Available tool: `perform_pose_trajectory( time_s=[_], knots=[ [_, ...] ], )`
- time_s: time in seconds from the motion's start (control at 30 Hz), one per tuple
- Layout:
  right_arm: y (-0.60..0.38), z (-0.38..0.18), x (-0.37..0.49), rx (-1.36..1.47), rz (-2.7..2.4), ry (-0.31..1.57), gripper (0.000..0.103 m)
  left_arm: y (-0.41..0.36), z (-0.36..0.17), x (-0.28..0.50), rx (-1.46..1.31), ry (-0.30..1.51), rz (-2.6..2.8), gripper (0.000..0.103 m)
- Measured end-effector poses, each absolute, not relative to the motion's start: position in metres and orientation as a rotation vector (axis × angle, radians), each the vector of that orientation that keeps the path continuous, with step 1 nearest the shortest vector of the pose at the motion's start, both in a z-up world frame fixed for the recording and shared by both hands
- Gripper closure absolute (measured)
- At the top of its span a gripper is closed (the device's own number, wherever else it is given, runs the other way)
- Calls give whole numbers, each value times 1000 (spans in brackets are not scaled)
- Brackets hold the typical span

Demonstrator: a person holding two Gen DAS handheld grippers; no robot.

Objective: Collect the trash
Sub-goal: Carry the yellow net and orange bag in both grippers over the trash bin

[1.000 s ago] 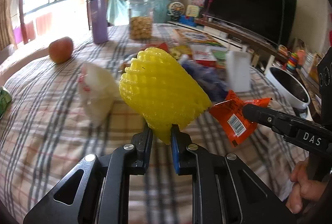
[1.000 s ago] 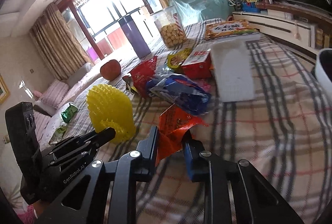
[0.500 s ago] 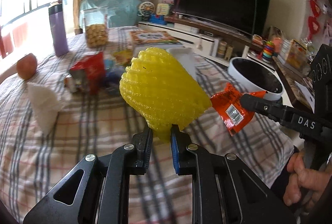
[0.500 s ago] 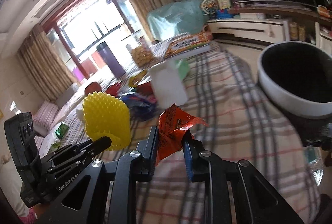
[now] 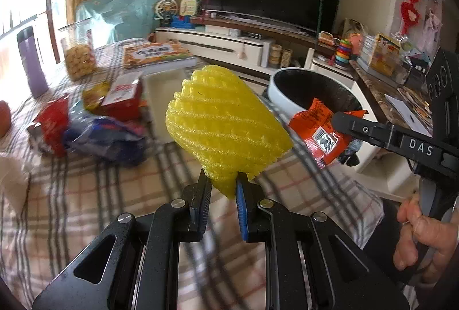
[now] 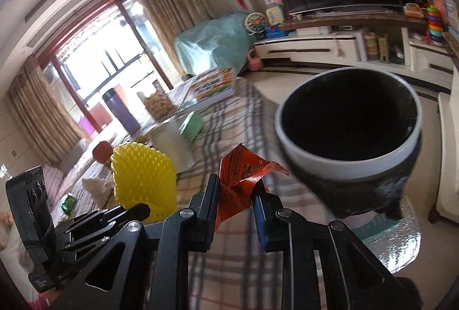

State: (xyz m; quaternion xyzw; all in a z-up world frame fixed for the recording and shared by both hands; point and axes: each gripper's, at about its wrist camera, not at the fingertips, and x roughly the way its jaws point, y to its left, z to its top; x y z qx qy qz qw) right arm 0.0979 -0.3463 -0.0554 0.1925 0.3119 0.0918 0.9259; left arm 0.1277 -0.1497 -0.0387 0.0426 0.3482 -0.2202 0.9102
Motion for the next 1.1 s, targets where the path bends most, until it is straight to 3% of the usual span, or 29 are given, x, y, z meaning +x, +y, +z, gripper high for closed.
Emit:
perform_pose_trajectory(
  time_s=[1.1],
  knots=[
    [-468,-53,127,474,22,609,80,-275,-28,173,211,730,-610,88]
  ],
)
